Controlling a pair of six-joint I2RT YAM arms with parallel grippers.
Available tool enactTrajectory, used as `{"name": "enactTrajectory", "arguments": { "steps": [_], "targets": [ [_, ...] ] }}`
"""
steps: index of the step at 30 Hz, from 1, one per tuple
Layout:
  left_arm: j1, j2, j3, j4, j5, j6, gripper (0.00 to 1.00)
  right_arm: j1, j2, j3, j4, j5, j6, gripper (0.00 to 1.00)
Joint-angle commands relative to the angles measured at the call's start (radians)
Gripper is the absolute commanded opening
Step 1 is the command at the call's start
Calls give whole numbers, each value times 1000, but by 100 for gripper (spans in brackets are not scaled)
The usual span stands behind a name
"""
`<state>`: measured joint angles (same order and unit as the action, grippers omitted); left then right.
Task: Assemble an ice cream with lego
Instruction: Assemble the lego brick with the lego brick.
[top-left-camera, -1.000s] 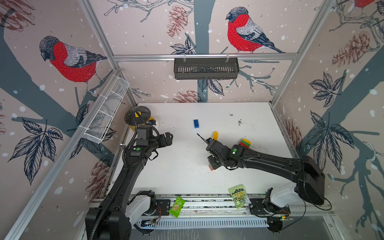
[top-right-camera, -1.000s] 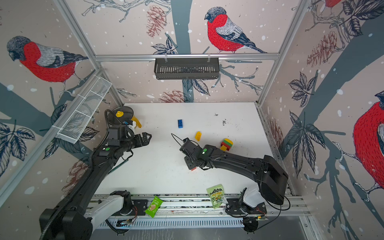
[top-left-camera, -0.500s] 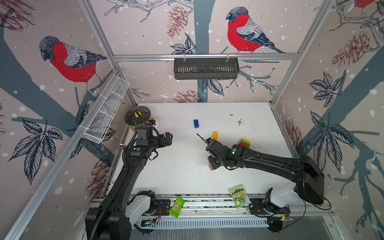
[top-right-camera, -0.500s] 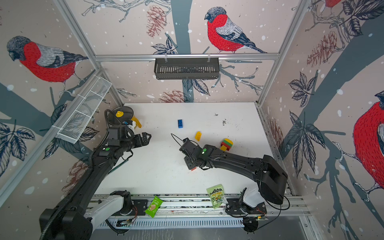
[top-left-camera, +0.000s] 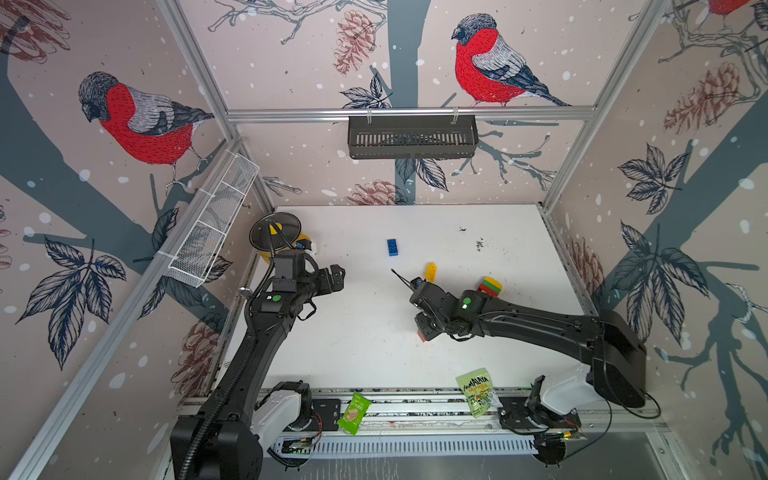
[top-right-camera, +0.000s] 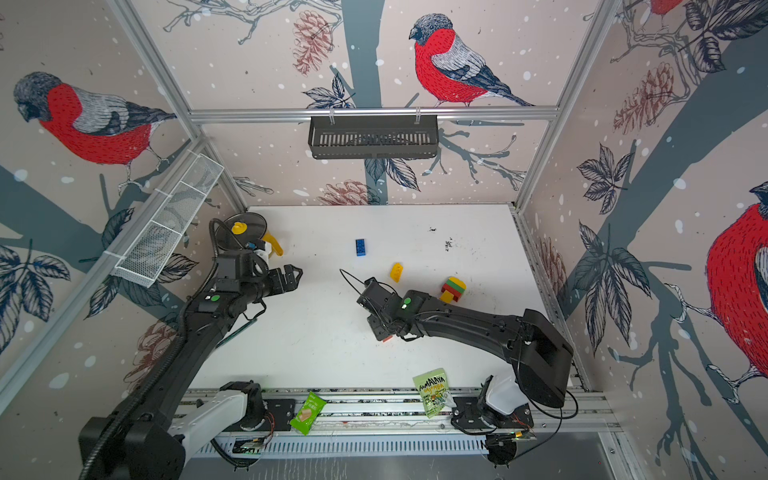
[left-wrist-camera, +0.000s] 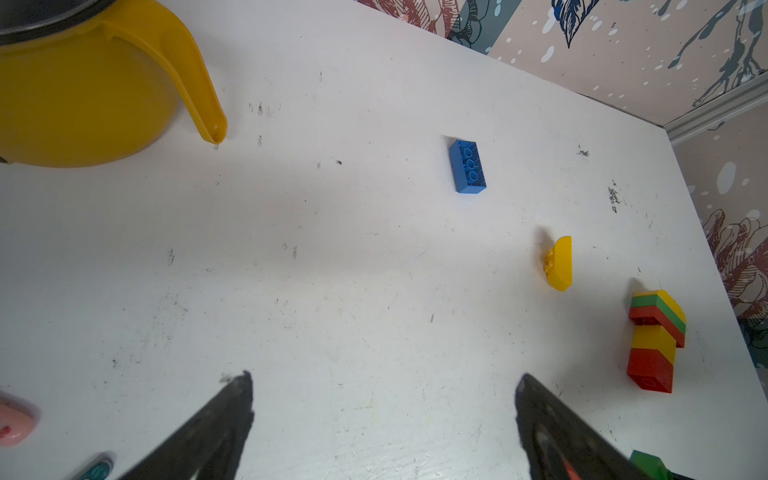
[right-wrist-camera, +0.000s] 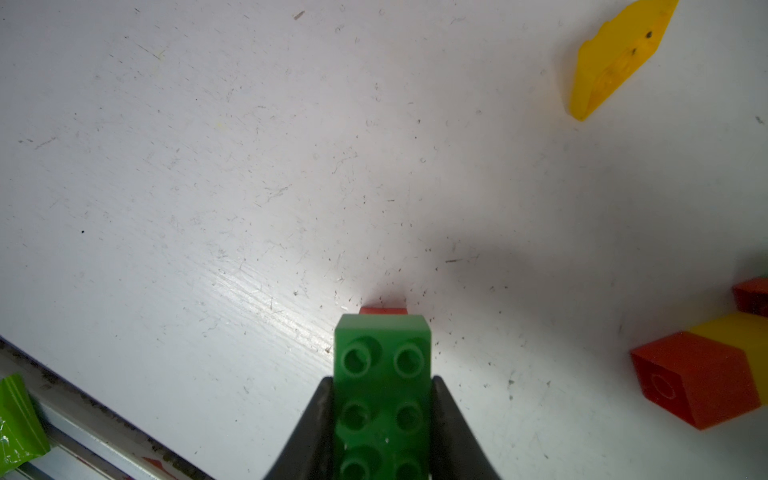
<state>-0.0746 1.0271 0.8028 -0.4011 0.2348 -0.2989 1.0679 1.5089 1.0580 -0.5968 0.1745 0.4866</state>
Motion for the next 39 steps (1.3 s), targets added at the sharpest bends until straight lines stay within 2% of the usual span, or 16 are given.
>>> {"name": "enactTrajectory", "arguments": {
  "steps": [1, 11, 23, 30, 39],
  "targets": [
    [1, -1, 0, 16, 0, 7, 98, 9, 15, 8, -32, 31, -8, 30],
    [1, -5, -2, 14, -5, 7, 98, 29, 68, -18, -57, 47, 24, 24],
    [1, -10, -1, 10, -8, 9, 97, 50, 88, -54, -134, 34, 68, 23],
    [1, -17, -1, 11, -14, 6, 98, 47, 23, -40, -97, 44, 71, 22],
    [2, -16, -4, 20, -11, 7, 98, 28, -138, -30, 30, 98, 54, 22]
  ]
}}
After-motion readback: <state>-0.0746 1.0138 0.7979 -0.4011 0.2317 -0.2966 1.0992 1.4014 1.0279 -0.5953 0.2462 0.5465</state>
